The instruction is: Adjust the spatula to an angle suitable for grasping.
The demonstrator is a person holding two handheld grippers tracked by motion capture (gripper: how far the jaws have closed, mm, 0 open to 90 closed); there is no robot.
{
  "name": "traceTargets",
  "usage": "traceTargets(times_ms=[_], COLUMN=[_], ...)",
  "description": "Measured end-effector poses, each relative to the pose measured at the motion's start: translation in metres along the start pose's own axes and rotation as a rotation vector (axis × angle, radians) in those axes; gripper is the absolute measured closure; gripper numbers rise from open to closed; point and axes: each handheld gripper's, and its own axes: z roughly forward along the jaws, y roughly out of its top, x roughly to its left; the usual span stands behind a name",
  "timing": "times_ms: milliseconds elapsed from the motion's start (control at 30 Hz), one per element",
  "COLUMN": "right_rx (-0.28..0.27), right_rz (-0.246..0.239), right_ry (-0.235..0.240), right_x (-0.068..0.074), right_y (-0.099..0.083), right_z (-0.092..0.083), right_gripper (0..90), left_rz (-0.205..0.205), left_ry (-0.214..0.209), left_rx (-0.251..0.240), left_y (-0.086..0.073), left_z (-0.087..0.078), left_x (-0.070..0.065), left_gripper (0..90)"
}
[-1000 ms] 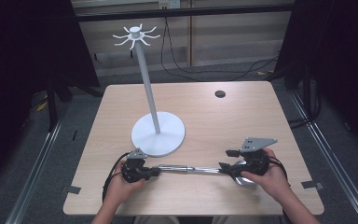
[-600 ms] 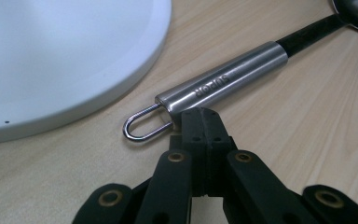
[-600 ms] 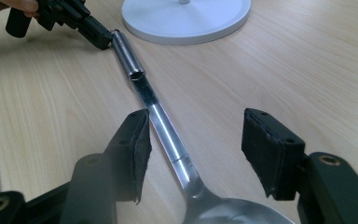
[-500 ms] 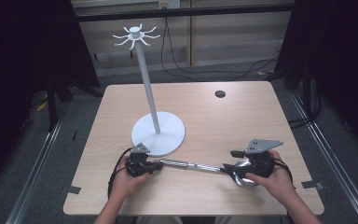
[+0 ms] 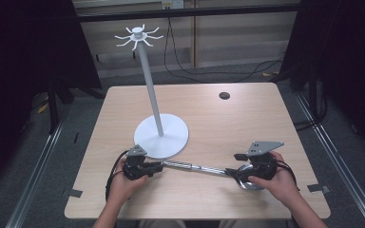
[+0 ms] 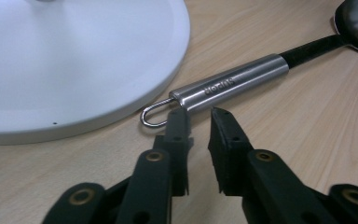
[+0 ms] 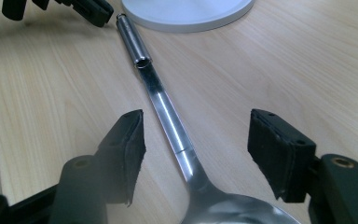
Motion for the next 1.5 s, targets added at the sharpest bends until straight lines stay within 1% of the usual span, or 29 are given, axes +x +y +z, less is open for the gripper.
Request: traceTargets(times_ms=[67,100,167,200,267,300,367,400,467,500,567,600,633,700,733,767,800,833,933,1033,1067,1133,1267,1500], right_rx=[0.029,0.037,0.058,0.07,0.096,0.103,0.129,0.141,0.16,0.18,0.192,0.201,0.221,0.244,0.258,0.26,0.276,0.276,0.298,0.323,0.33,0.336,0.363,0.385], right_rz=[-0.013,-0.02,-0.024,-0.026,-0.041,-0.045,-0.056,-0.065,-0.073,-0.072,-0.08,-0.092,-0.092,-0.1,-0.106,-0.104,-0.101,-0.113,-0.116,-0.109,-0.108,-0.12,-0.128,-0.138], right_ry=[0.002,0.007,0.017,0.026,0.028,0.038,0.048,0.041,0.06,0.056,0.066,0.071,0.062,0.071,0.063,0.073,0.069,0.07,0.073,0.078,0.08,0.084,0.085,0.099], right_x=[0.0,0.0,0.001,0.001,0.002,0.002,0.003,0.004,0.004,0.005,0.004,0.003,0.004,0.003,0.003,0.002,0.002,0.001,-0.001,-0.001,-0.001,-0.002,-0.003,0.0], right_y=[0.002,0.002,0.004,0.005,0.006,0.007,0.008,0.01,0.012,0.013,0.016,0.017,0.018,0.02,0.022,0.023,0.024,0.025,0.029,0.031,0.031,0.031,0.031,0.033], right_z=[0.003,0.005,0.008,0.01,0.014,0.016,0.02,0.022,0.026,0.027,0.03,0.032,0.033,0.036,0.037,0.039,0.04,0.041,0.044,0.047,0.048,0.05,0.055,0.063], right_gripper=[34.3,33.7,32.3,31.8,31.2,31.1,30.4,30.2,30.0,30.0,30.0,30.0,30.0,30.0,30.0,30.0,30.1,30.2,30.5,31.0,31.3,31.6,32.6,35.7], left_rz=[0.006,0.003,0.013,0.012,0.016,0.017,0.017,0.02,0.027,0.026,0.022,0.02,0.017,0.025,0.023,0.02,0.019,0.018,0.009,0.011,0.012,0.015,0.009,0.005], left_ry=[0.002,0.0,0.013,0.015,0.02,0.024,0.036,0.049,0.048,0.053,0.064,0.074,0.075,0.089,0.09,0.093,0.1,0.102,0.103,0.104,0.098,0.1,0.104,0.102], left_rx=[-0.013,-0.021,-0.025,-0.03,-0.032,-0.035,-0.035,-0.039,-0.043,-0.049,-0.048,-0.052,-0.06,-0.061,-0.062,-0.063,-0.064,-0.066,-0.071,-0.073,-0.076,-0.077,-0.071,-0.079], left_y=[-0.001,-0.002,-0.002,-0.003,-0.003,-0.004,-0.004,-0.005,-0.006,-0.007,-0.008,-0.008,-0.009,-0.009,-0.01,-0.01,-0.01,-0.01,-0.01,-0.01,-0.01,-0.01,-0.011,-0.011], left_z=[-0.003,-0.004,-0.007,-0.008,-0.009,-0.01,-0.012,-0.013,-0.014,-0.014,-0.015,-0.016,-0.016,-0.017,-0.017,-0.017,-0.018,-0.018,-0.019,-0.019,-0.019,-0.019,-0.019,-0.02], left_x=[0.001,0.0,0.0,0.0,-0.001,-0.001,-0.001,-0.001,0.0,0.0,0.001,0.0,0.001,0.001,0.001,0.001,0.001,0.001,0.002,0.001,0.0,0.0,0.002,0.001], left_gripper=[70.8,68.1,63.7,61.0,56.0,53.7,48.2,45.4,43.1,41.3,37.2,34.7,31.4,26.3,25.2,24.2,23.3,22.4,20.7,19.2,19.0,18.8,18.4,18.4])
